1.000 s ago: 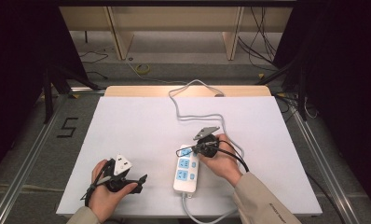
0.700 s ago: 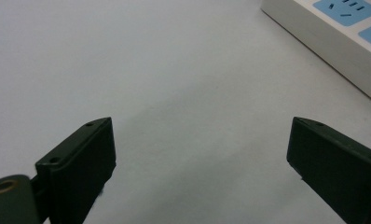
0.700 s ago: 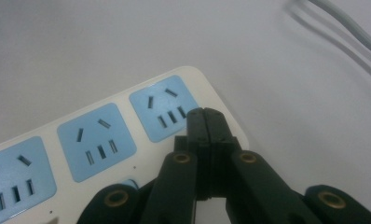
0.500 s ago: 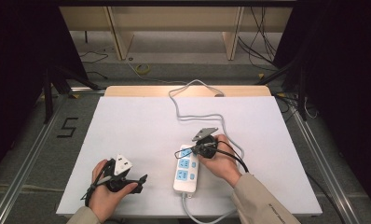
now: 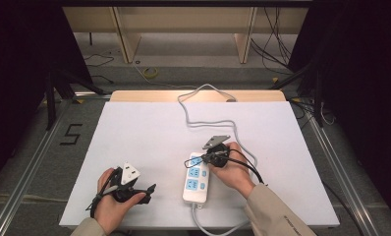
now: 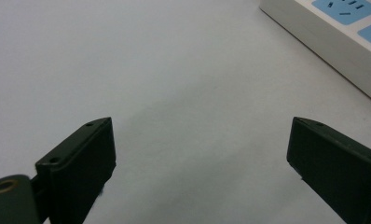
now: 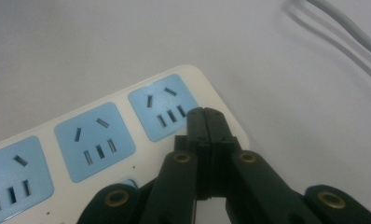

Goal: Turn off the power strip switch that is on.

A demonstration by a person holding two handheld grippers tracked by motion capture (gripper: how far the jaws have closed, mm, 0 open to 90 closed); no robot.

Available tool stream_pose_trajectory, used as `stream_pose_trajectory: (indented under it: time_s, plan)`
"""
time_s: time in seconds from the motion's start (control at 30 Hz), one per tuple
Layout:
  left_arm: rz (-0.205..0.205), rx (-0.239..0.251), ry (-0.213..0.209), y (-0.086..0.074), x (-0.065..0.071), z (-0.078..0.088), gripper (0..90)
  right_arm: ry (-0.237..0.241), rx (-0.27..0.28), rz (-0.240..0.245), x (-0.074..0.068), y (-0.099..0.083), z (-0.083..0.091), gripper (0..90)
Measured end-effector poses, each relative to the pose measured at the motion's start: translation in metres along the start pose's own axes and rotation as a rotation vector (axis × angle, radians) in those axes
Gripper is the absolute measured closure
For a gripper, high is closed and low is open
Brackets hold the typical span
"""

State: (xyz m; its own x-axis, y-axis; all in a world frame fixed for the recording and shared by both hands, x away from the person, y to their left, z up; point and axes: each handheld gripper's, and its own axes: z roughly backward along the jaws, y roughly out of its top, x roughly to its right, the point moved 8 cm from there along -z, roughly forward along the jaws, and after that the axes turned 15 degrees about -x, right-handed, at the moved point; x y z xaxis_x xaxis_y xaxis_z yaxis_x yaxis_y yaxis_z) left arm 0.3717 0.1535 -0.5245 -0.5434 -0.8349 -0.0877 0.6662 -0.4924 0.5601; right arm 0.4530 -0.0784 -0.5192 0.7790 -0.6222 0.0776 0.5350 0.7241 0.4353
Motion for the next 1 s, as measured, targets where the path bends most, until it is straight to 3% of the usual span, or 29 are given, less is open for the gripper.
stream_pose_trajectory:
  time_s: [1.0]
  plan:
    - [0.000,0.000,-0.002,0.0000,0.0005,-0.0003,7.4,0.027,0.010,-0.026,0.0015,0.0005,0.0001,90.0]
